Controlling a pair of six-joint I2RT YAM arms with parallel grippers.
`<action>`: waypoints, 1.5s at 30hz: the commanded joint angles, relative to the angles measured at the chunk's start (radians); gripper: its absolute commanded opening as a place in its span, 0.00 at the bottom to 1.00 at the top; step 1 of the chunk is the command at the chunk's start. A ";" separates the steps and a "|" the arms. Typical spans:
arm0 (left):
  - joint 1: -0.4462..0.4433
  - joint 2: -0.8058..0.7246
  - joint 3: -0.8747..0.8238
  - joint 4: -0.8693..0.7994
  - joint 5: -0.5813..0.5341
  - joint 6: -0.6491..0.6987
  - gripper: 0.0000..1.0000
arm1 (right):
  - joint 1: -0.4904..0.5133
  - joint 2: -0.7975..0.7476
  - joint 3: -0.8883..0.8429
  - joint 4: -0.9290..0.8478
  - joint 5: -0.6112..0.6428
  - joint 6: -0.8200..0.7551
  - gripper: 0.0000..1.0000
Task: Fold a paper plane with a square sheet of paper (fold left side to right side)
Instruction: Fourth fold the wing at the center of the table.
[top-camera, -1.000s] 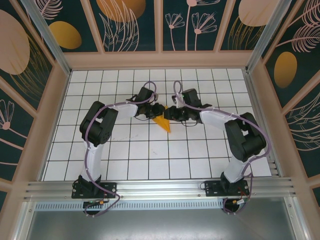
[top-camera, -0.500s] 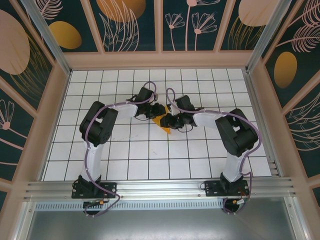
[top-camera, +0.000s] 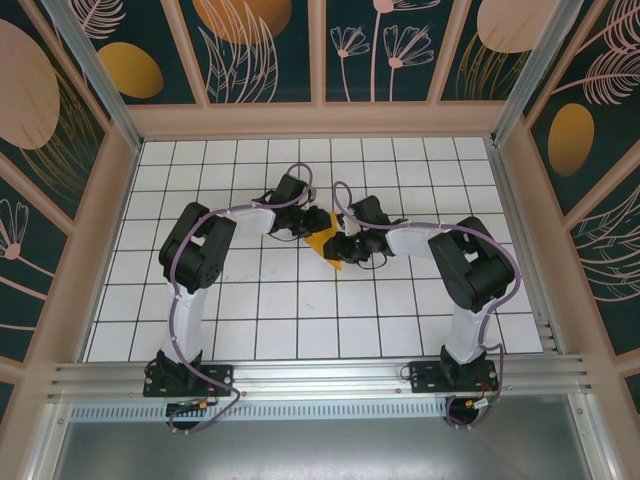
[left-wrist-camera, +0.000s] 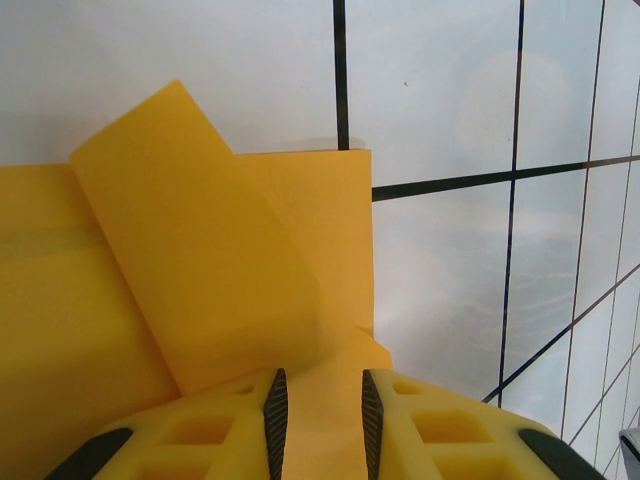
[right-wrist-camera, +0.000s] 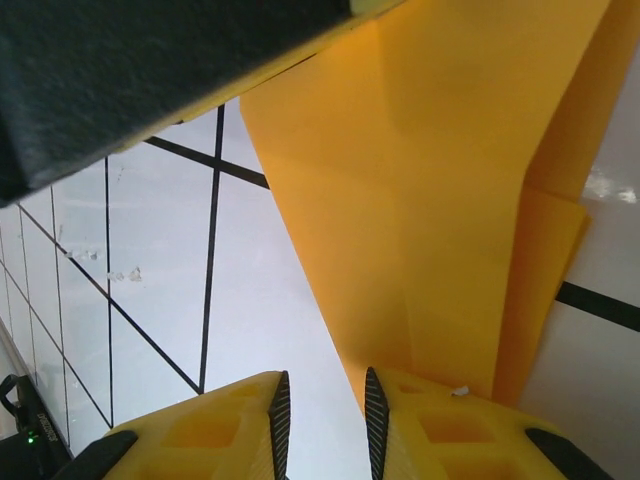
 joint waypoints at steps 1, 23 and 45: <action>0.001 0.040 -0.031 -0.065 -0.041 -0.001 0.30 | 0.011 0.021 -0.015 -0.059 0.029 -0.001 0.29; 0.001 0.040 -0.023 -0.075 -0.043 0.004 0.30 | 0.024 0.016 -0.025 -0.117 0.082 -0.017 0.20; 0.001 0.049 -0.024 -0.077 -0.051 0.005 0.30 | 0.028 -0.050 -0.136 -0.175 0.055 -0.032 0.12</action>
